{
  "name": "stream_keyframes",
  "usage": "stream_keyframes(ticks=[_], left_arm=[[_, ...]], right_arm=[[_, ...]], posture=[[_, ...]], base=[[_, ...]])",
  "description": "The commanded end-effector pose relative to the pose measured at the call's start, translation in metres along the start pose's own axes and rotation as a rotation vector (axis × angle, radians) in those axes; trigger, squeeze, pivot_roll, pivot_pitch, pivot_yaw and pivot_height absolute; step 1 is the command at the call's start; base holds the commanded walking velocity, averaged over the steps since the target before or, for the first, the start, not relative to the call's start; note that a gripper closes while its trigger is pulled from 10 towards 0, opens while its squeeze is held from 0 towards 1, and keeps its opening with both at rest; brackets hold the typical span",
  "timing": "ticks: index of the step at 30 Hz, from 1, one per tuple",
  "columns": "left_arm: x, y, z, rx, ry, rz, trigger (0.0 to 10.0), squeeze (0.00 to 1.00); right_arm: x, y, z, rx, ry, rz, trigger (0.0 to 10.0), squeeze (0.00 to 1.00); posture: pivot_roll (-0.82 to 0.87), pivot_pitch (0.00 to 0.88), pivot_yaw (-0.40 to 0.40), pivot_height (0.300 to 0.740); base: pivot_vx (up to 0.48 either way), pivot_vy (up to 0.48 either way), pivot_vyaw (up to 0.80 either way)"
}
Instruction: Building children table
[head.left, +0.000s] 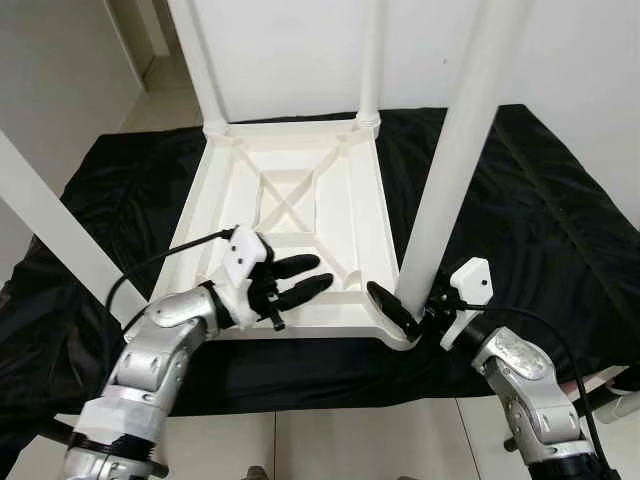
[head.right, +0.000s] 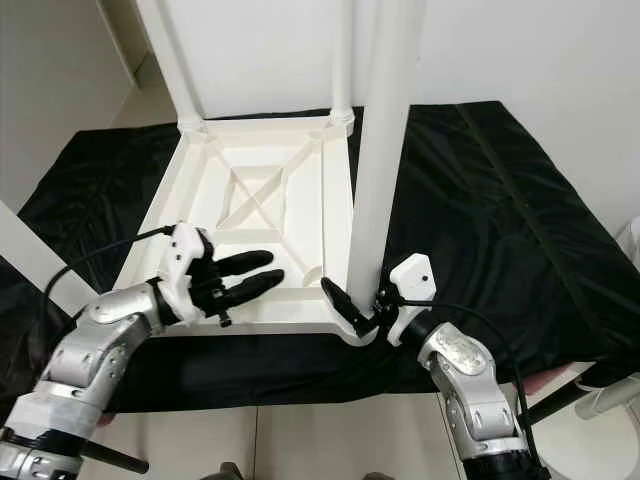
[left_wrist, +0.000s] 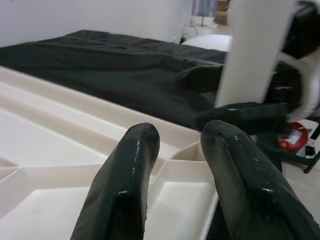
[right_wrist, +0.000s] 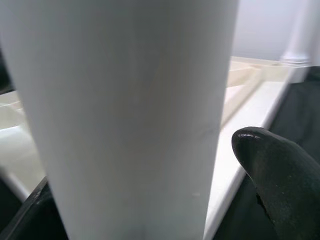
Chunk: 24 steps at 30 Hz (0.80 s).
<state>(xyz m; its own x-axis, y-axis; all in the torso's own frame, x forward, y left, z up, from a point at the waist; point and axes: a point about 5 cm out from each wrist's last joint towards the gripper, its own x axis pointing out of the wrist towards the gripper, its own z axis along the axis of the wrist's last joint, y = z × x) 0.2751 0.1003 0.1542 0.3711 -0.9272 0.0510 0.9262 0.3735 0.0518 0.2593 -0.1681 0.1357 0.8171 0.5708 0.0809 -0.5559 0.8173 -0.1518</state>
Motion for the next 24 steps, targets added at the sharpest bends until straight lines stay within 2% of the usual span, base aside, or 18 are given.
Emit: stream_keyframes(ticks=[1,4,6,14,18,19,24], left_arm=[[0.001,0.001,0.001,0.018,0.013,-0.002,10.0,0.00],[0.003,-0.001,0.001,0.023,0.014,-0.021,10.0,0.00],[0.007,-0.004,0.001,0.038,0.017,-0.051,10.0,0.00],[0.016,-0.006,0.003,0.045,0.005,-0.076,10.0,0.00],[0.027,-0.006,0.002,0.067,-0.004,-0.064,10.0,0.00],[0.037,-0.005,0.001,0.049,-0.013,-0.047,10.0,0.00],[0.045,-0.003,0.002,0.042,-0.016,-0.020,10.0,0.00]], right_arm=[[-0.002,-0.010,-0.002,-0.012,0.005,-0.060,10.0,0.00],[-0.005,-0.014,-0.004,-0.027,0.012,-0.083,10.0,0.00],[-0.013,-0.023,-0.005,-0.035,0.013,-0.139,10.0,0.00],[-0.028,-0.034,-0.008,-0.044,0.033,-0.211,10.0,0.00],[-0.038,-0.043,-0.008,-0.057,0.043,-0.258,10.0,0.00],[-0.043,-0.049,-0.007,-0.064,0.046,-0.288,10.0,0.00],[-0.044,-0.052,-0.007,-0.076,0.048,-0.300,10.0,0.00]], posture=[[0.03,0.000,0.111,0.740],[0.03,0.000,0.112,0.740],[0.02,0.000,0.107,0.740],[0.01,0.000,0.103,0.740],[-0.01,0.000,0.098,0.740],[-0.02,0.000,0.093,0.740],[-0.03,0.000,0.087,0.740]], base=[[0.000,0.000,0.00],[0.000,0.000,0.00],[0.000,0.000,0.00],[0.000,0.000,0.00],[0.000,0.000,0.00],[0.000,0.000,0.00],[0.000,0.000,0.00]])
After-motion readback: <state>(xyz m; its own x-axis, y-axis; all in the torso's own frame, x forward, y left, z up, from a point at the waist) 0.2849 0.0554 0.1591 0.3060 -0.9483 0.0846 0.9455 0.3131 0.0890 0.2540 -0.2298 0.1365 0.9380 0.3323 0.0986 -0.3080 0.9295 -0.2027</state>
